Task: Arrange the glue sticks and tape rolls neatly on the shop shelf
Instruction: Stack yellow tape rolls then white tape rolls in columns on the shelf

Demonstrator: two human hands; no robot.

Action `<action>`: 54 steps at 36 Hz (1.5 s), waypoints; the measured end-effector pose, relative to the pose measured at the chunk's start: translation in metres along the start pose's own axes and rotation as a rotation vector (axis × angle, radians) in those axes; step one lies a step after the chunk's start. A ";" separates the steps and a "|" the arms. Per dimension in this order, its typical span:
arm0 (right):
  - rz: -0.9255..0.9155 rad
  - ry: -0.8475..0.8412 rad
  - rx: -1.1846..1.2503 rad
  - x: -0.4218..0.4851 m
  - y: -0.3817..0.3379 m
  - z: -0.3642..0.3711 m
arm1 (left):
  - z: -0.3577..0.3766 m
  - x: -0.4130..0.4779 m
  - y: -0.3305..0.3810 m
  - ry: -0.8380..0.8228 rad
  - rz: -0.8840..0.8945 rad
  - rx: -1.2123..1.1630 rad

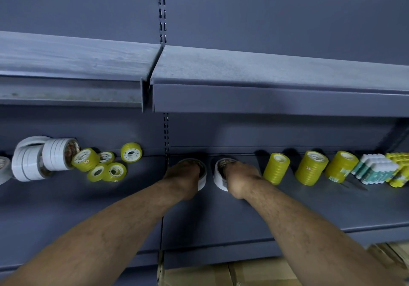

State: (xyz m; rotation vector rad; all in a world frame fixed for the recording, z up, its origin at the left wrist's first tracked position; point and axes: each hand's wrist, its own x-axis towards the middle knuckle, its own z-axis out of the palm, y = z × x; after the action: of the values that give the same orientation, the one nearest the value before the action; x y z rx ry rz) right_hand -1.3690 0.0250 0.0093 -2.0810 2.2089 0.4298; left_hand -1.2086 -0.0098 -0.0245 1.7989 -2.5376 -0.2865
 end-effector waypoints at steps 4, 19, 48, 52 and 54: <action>-0.026 0.022 0.055 -0.003 0.001 -0.001 | 0.001 -0.002 -0.001 -0.030 -0.025 -0.047; -0.268 0.422 0.128 -0.001 -0.052 -0.020 | -0.020 -0.046 -0.046 0.191 -0.143 -0.048; -0.261 0.094 0.426 0.052 -0.263 -0.020 | -0.020 -0.063 -0.269 0.145 -0.147 -0.168; -0.254 0.059 0.407 0.054 -0.265 -0.019 | -0.015 -0.051 -0.272 0.066 -0.133 -0.240; -0.256 0.059 0.371 0.056 -0.268 -0.018 | -0.016 -0.049 -0.271 0.074 -0.116 -0.281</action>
State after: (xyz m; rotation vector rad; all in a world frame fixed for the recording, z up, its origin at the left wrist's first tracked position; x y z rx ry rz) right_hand -1.1058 -0.0441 -0.0272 -2.1426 1.8368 -0.0583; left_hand -0.9373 -0.0524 -0.0473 1.8121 -2.2169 -0.5379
